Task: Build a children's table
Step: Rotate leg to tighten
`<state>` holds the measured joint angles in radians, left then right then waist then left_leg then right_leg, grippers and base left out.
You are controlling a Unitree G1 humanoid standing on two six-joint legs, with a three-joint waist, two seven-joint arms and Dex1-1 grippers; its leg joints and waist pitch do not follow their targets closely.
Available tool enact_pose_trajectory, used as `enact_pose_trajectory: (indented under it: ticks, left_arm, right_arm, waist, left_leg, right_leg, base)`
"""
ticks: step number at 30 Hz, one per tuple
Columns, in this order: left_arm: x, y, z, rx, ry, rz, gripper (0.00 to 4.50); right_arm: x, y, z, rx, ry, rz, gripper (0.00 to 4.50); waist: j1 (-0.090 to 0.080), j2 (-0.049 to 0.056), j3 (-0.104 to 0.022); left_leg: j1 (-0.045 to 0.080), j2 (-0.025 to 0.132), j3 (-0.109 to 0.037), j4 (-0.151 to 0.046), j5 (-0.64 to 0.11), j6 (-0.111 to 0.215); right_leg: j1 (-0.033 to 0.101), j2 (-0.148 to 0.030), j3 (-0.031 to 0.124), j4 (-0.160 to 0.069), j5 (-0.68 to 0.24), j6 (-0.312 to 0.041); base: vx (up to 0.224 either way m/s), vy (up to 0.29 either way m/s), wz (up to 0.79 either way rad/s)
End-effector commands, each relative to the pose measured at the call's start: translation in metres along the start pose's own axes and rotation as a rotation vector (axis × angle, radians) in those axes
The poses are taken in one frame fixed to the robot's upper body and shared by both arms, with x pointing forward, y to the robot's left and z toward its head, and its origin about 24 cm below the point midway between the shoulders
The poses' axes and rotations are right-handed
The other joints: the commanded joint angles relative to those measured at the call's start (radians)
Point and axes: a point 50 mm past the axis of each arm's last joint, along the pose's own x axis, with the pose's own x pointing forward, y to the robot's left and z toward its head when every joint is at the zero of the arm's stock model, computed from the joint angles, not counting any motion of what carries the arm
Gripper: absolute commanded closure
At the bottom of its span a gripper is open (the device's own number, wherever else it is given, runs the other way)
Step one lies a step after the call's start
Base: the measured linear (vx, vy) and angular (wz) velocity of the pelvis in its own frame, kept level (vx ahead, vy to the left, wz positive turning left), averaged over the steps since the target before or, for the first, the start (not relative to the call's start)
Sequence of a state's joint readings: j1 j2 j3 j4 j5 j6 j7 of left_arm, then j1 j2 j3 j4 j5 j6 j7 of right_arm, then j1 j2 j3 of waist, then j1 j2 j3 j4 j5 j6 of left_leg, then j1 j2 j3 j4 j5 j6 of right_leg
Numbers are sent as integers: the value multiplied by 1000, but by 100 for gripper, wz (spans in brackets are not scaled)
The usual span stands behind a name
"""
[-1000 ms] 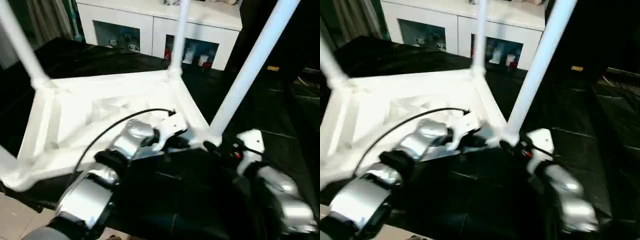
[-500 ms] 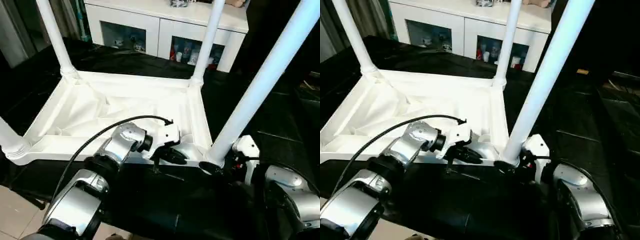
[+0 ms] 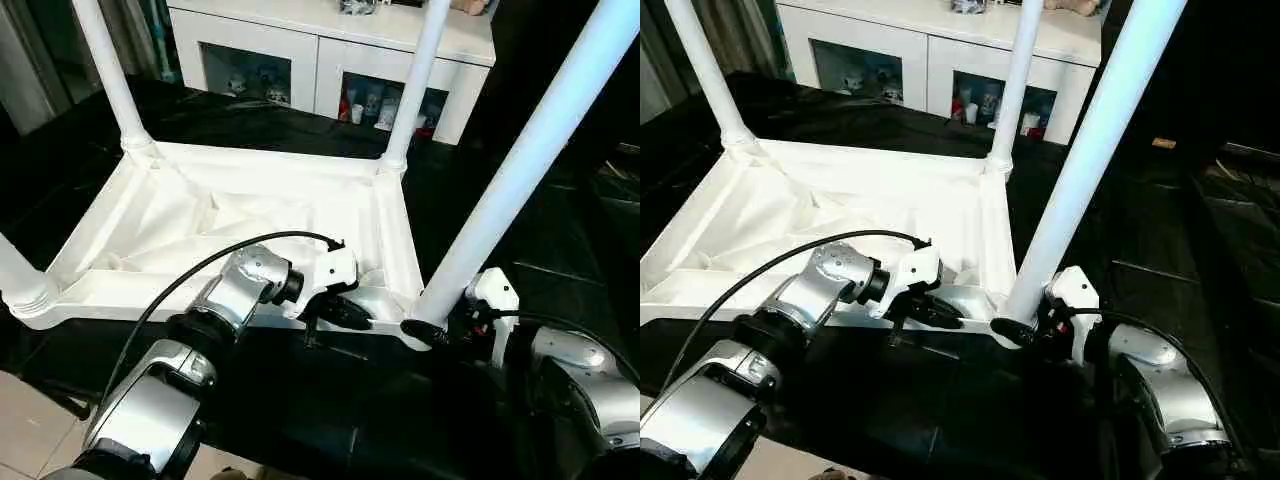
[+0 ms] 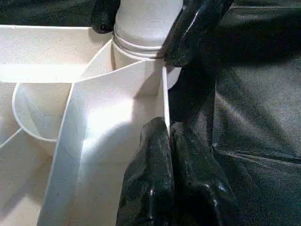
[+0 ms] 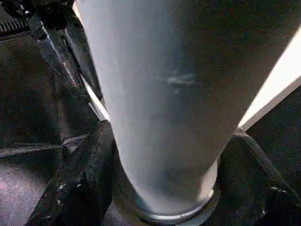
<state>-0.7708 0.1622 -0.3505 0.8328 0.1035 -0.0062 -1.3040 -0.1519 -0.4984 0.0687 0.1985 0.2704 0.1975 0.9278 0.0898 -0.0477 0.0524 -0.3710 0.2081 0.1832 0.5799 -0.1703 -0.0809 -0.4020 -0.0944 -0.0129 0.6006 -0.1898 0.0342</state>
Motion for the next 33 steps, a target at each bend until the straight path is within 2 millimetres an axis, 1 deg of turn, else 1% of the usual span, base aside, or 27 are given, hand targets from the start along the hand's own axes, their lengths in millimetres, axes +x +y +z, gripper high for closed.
enact_pose_trajectory:
  ticks: [1, 3, 4, 7, 8, 9, 10, 11, 12, 13, 14, 15, 16, 17, 18, 19, 20, 22, 23, 25, 26, 27, 28, 29, 31, 32, 33]
  left_arm:
    - [9, -7, -1, -12, -16, -57, 450]
    - [8, -7, -3, -19, -16, -60, 450]
    - [8, -7, -3, -22, -16, -57, 450]
    - [11, -1, -4, -59, -18, 33, 450]
    - [14, 4, -4, -82, -15, 108, 450]
    - [16, 7, -4, -98, -10, 159, 450]
    - [21, 13, -3, -133, 2, 257, 450]
    - [24, 16, -2, -154, 10, 298, 450]
    - [24, 16, -2, -154, 10, 298, 450]
    - [26, 16, -2, -159, 12, 304, 450]
    - [30, 19, 1, -173, 18, 354, 450]
    - [31, 19, 1, -177, 20, 365, 450]
    - [36, 20, 2, -191, 32, 396, 450]
    - [39, 21, 3, -195, 47, 420, 450]
    - [42, 21, 4, -189, 61, 426, 450]
    - [46, 21, 5, -182, 83, 439, 450]
    - [48, 21, 5, -177, 96, 445, 450]
    - [50, 21, 6, -167, 112, 456, 450]
    - [50, 21, 6, -167, 112, 456, 450]
    - [51, 22, 6, -163, 119, 464, 450]
    - [51, 22, 6, -159, 127, 467, 450]
    - [51, 22, 6, -160, 128, 467, 450]
    - [50, 22, 5, -159, 130, 465, 450]
    - [49, 23, 4, -158, 131, 466, 450]
    - [48, 23, 4, -156, 132, 466, 450]
    - [47, 23, 5, -139, 120, 454, 450]
    - [47, 23, 5, -135, 116, 450, 450]
  right_arm:
    - [-3, -1, 0, 2, 5, 11, 181]
    - [-2, -1, -1, 16, -2, -5, 181]
    - [-2, -2, -2, 25, -6, -20, 181]
    - [3, -14, -7, 99, -60, -222, 181]
    - [5, -20, -11, 149, -86, -342, 181]
    - [7, -22, -15, 188, -98, -406, 181]
    - [13, -24, -23, 252, -110, -536, 182]
    - [17, -24, -27, 291, -111, -620, 183]
    - [17, -24, -27, 291, -111, -620, 183]
    - [18, -24, -28, 305, -110, -642, 183]
    - [23, -24, -31, 336, -106, -729, 183]
    - [24, -24, -31, 342, -106, -746, 183]
    - [31, -22, -32, 369, -112, -797, 183]
    - [37, -21, -31, 385, -115, -846, 183]
    - [42, -20, -29, 376, -108, -870, 183]
    - [52, -18, -20, 272, -84, -850, 183]
    - [55, -19, -14, 238, -97, -846, 183]
    - [58, -21, -8, 223, -116, -858, 183]
    - [58, -21, -8, 223, -116, -858, 183]
    - [59, -22, -7, 225, -119, -871, 183]
    - [59, -24, -3, 266, -170, -880, 127]
    - [57, -25, -2, 271, -183, -880, 113]
    - [56, -25, -1, 270, -194, -871, 113]
    - [52, -25, -1, 260, -197, -871, 105]
    - [50, -26, -2, 255, -197, -876, 82]
    - [44, -26, -2, 230, -183, -840, 72]
    - [42, -26, -2, 223, -176, -826, 66]
  waist:
    - [3, -17, -65]
    - [3, -16, -66]
    - [2, -17, -67]
    - [-1, -15, -65]
    - [-6, -14, -64]
    - [-11, -15, -64]
    - [-12, -11, -64]
    - [-17, -8, -63]
    - [-17, -8, -63]
    - [-17, -10, -62]
    - [-18, -7, -59]
    - [-19, -7, -60]
    - [-19, -1, -61]
    - [-23, -2, -62]
    - [-25, -2, -62]
    - [-27, -2, -63]
    - [-27, -2, -62]
    - [-27, 0, -63]
    - [-27, 0, -64]
    - [-25, 1, -63]
    - [-26, 0, -64]
    - [-25, 2, -64]
    - [-25, -4, -63]
    - [-24, -1, -65]
    - [-25, -1, -65]
    - [-27, -9, -64]
    - [-22, -7, -64]
  left_leg:
    - [8, 14, 5, -57, -169, 109]
    - [8, 14, 5, -56, -164, 109]
    - [8, 13, 5, -56, -162, 110]
    - [6, 12, 5, -57, -170, 104]
    - [8, 11, 6, -59, -189, 84]
    - [6, 11, 1, -63, -217, 55]
    - [9, 9, 2, -62, -228, 47]
    - [13, 10, 0, -66, -262, 21]
    - [13, 10, 0, -66, -262, 21]
    - [13, 9, 0, -67, -277, 19]
    - [13, 8, 0, -69, -290, 18]
    - [13, 8, -2, -70, -303, 12]
    - [14, 7, -2, -70, -308, 7]
    - [13, 7, -3, -71, -311, -1]
    - [11, 5, -6, -73, -310, -7]
    - [10, 5, -6, -72, -306, -9]
    - [11, 4, -6, -71, -308, -6]
    - [12, 3, -5, -71, -317, 3]
    - [9, 2, -6, -72, -312, 5]
    - [10, 3, -6, -71, -308, 12]
    - [8, 3, -6, -72, -303, 13]
    - [9, 4, -6, -72, -304, 15]
    - [8, 4, -6, -71, -301, 18]
    - [6, 4, -7, -71, -289, 23]
    - [6, 5, -6, -71, -273, 28]
    - [5, 4, -5, -70, -272, 35]
    - [6, 6, -6, -70, -269, 43]
  right_leg:
    - [50, -30, 13, -54, -53, -276]
    - [51, -30, 12, -52, -38, -279]
    - [51, -30, 13, -52, -34, -280]
    - [48, -31, 12, -53, -47, -280]
    - [43, -29, 11, -58, -84, -273]
    - [46, -31, 9, -60, -142, -258]
    - [43, -28, 9, -61, -157, -254]
    - [39, -29, 10, -67, -203, -240]
    - [39, -29, 10, -67, -203, -240]
    - [39, -28, 11, -72, -220, -226]
    - [37, -28, 12, -75, -234, -218]
    - [37, -29, 11, -78, -256, -206]
    - [36, -29, 12, -78, -261, -203]
    - [34, -28, 12, -79, -257, -198]
    - [37, -27, 11, -79, -259, -192]
    - [37, -25, 11, -76, -239, -190]
    - [36, -24, 11, -78, -234, -191]
    - [36, -24, 12, -79, -234, -189]
    - [39, -24, 11, -78, -231, -187]
    - [38, -25, 11, -78, -213, -189]
    - [39, -25, 11, -77, -199, -192]
    - [39, -25, 11, -77, -195, -194]
    - [40, -24, 11, -77, -191, -194]
    - [43, -26, 11, -74, -172, -199]
    - [44, -25, 10, -72, -144, -204]
    - [44, -24, 9, -73, -139, -206]
    - [47, -26, 9, -73, -142, -206]
  base:
    - [0, 0, 0]
    - [0, 0, 0]
    - [0, 0, 0]
    - [0, 0, 0]
    - [0, 0, 0]
    - [0, 0, 0]
    - [0, 0, 0]
    - [0, 0, 0]
    - [0, 0, 0]
    - [0, 0, 0]
    - [0, 0, 0]
    - [0, 0, 0]
    - [0, 0, 0]
    - [0, 0, 0]
    - [0, 0, 0]
    - [0, 0, 0]
    - [0, 0, 0]
    - [0, 0, 0]
    - [0, 0, 0]
    - [0, 0, 0]
    - [0, 0, 0]
    - [0, 0, 0]
    - [0, 0, 0]
    - [0, 0, 0]
    - [0, 0, 0]
    - [0, 0, 0]
    - [0, 0, 0]
